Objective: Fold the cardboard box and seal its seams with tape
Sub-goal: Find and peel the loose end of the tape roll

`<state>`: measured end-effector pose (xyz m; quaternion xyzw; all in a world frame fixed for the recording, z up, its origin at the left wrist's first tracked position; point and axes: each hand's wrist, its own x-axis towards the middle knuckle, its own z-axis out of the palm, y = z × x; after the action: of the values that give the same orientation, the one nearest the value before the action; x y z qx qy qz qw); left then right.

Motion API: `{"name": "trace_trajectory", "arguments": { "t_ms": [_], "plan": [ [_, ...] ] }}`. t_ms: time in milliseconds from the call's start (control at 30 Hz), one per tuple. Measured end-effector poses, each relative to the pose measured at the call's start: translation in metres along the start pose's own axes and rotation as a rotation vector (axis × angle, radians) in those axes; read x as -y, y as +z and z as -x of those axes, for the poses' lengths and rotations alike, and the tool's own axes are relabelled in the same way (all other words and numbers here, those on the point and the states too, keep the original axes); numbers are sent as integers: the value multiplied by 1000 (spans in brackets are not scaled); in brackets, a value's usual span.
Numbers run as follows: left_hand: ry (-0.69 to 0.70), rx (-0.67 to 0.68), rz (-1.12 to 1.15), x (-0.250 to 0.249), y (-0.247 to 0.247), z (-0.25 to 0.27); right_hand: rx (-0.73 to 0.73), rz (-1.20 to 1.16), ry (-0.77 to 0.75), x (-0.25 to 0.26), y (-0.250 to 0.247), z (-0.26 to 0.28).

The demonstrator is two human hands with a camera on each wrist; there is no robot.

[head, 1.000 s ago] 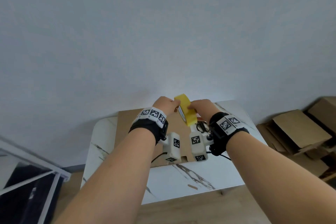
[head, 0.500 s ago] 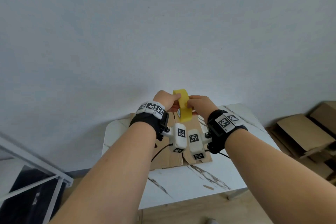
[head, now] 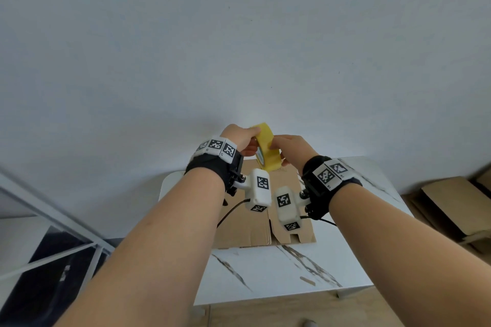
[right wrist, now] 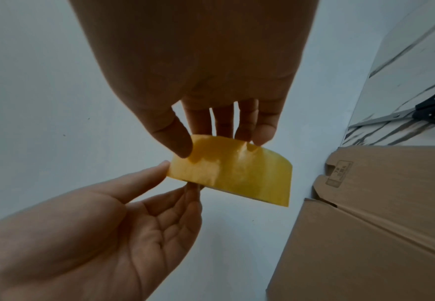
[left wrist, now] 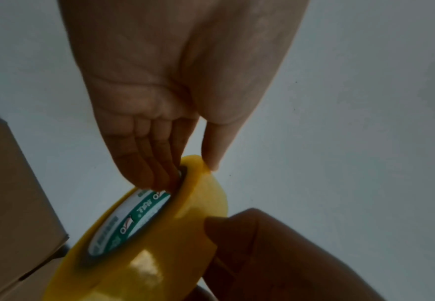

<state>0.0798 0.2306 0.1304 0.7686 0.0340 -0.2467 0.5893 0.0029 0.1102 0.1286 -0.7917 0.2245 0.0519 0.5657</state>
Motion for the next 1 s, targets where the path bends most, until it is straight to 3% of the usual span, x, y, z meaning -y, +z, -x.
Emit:
{"name": "trace_trajectory", "arguments": {
  "t_ms": [133,300,733,1000],
  "plan": [
    [40,77,-54,2,-4,3,11,3,25,6,0,-7],
    [74,74,0,-3,-3,12,7,24,50,9,0,-12],
    [-50,32,291,1,-7,8,56,-6,7,-6,-4,-5],
    [9,101,102,1,-9,17,31,-101,19,-1,-3,-8]
  ]
}}
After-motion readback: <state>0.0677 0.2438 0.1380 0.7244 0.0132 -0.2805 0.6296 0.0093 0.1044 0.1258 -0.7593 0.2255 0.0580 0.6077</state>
